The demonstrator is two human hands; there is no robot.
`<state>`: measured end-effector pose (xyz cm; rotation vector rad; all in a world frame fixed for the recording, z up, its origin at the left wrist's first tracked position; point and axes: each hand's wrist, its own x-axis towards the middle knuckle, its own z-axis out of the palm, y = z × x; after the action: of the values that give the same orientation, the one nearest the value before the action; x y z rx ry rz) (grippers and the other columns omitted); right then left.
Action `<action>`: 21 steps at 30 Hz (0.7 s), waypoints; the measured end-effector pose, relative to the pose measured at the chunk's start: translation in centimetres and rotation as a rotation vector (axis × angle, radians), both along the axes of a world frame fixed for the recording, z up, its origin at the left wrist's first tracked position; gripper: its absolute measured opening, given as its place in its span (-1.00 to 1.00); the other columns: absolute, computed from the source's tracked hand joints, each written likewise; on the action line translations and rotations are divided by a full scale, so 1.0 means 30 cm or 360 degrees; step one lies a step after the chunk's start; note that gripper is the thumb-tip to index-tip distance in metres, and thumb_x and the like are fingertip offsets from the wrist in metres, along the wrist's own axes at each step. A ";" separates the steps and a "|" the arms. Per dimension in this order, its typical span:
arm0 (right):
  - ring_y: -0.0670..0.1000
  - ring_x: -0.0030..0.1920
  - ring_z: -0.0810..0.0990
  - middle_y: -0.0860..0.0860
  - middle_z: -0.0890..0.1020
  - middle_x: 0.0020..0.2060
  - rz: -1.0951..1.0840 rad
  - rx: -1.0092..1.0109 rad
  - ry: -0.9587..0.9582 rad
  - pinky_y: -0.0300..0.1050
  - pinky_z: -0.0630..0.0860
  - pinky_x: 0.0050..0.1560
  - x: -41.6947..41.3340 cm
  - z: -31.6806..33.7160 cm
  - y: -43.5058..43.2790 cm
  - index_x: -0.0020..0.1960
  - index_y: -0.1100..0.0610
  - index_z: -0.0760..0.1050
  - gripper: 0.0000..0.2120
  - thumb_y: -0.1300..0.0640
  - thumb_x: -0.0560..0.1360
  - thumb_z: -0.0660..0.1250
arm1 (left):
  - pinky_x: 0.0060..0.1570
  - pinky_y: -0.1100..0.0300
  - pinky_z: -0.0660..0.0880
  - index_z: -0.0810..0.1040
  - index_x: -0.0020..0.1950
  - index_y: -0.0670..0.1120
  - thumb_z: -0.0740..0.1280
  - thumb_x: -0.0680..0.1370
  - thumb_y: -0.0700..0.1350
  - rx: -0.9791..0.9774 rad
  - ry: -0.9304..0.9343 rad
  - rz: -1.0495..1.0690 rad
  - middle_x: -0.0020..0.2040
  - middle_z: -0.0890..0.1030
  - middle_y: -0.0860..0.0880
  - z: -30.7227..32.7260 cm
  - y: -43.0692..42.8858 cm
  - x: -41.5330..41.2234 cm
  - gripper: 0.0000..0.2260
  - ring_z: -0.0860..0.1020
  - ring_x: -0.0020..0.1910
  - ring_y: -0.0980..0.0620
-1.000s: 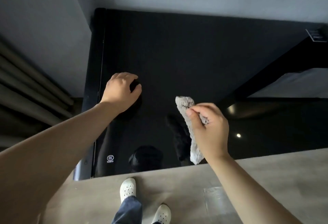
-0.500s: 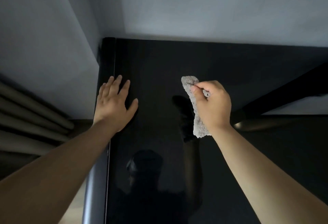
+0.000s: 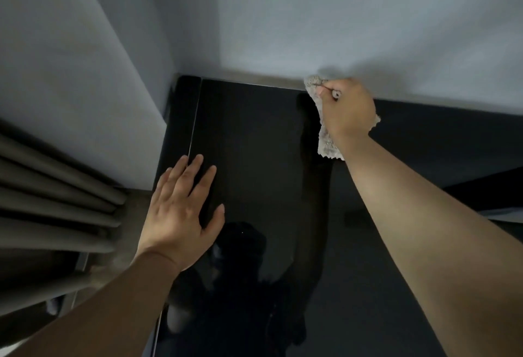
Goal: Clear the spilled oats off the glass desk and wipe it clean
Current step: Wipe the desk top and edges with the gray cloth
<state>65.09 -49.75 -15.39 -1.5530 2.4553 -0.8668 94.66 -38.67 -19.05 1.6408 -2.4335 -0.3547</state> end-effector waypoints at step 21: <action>0.05 -0.03 0.61 -0.01 0.67 -0.06 0.0165 -0.0005 0.0045 -0.12 0.49 -0.15 0.084 -0.057 -0.046 0.01 0.00 0.65 -0.85 0.06 0.54 0.31 | 0.49 -0.07 0.11 0.32 0.49 -0.08 0.10 0.55 0.15 -0.0026 -0.0002 0.0010 0.53 0.24 -0.08 0.001 0.008 0.001 -0.44 0.09 0.55 -0.05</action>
<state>67.62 -51.13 -17.11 -1.6876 2.3689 -0.8372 94.69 -38.43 -19.01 1.6421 -2.4254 -0.3322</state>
